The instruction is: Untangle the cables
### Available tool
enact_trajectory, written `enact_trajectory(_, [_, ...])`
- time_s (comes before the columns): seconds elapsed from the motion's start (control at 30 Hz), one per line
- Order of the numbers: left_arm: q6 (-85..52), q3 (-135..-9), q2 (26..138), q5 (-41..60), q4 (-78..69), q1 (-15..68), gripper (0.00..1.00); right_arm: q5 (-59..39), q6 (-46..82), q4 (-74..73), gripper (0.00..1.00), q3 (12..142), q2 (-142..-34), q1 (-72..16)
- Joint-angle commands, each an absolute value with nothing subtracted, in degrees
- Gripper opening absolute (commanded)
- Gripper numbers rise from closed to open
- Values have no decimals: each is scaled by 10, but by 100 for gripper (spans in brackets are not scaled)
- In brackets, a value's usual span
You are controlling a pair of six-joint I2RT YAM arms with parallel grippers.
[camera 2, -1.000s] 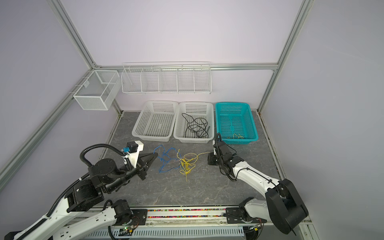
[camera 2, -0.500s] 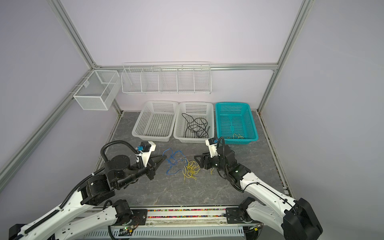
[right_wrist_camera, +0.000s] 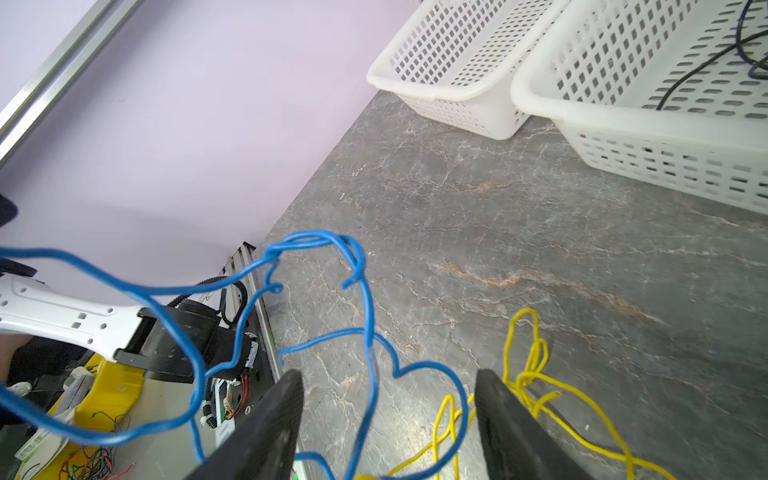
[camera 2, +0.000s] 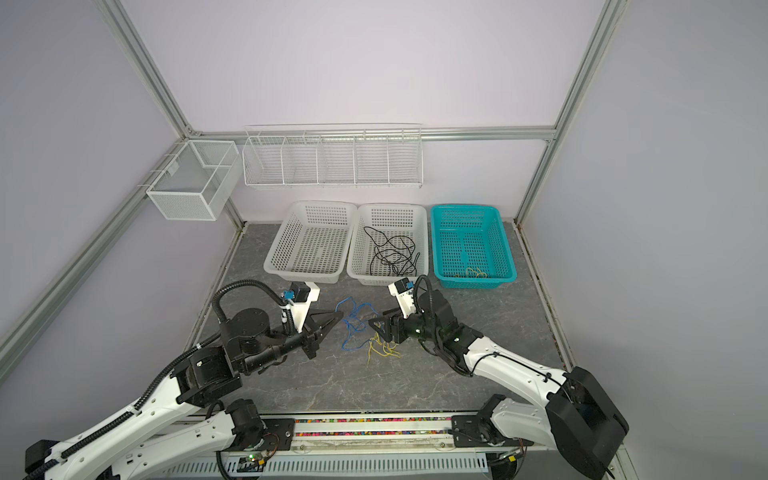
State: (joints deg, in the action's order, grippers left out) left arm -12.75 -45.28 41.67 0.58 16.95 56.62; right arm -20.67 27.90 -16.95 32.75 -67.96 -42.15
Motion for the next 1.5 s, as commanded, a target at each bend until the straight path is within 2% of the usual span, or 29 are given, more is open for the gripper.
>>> enact_trajectory(0.0, [-139,-451,412,17,133,563,0,-206,279,-190,51,342,-697,-428])
enact_trajectory(0.07, [-139,-453,408,16,132,563,0,-192,281,-185,35,342,-702,-430])
enact_trajectory(0.23, [-126,-468,388,-11,161,563,0,-120,275,-132,7,346,-700,-430])
enact_trajectory(0.43, [-112,-499,339,-60,217,544,0,-33,291,-61,7,352,-718,-428])
enact_trajectory(0.73, [-96,-546,308,-69,267,520,0,1,324,22,7,391,-794,-408])
enact_trajectory(0.93, [-91,-565,310,-79,298,519,0,-76,330,-16,7,373,-788,-372])
enact_trajectory(1.17, [-112,-535,344,-43,298,518,0,-158,283,-105,7,326,-686,-393])
enact_trajectory(1.47, [-130,-500,375,-13,278,516,0,-209,259,-155,7,283,-592,-404])
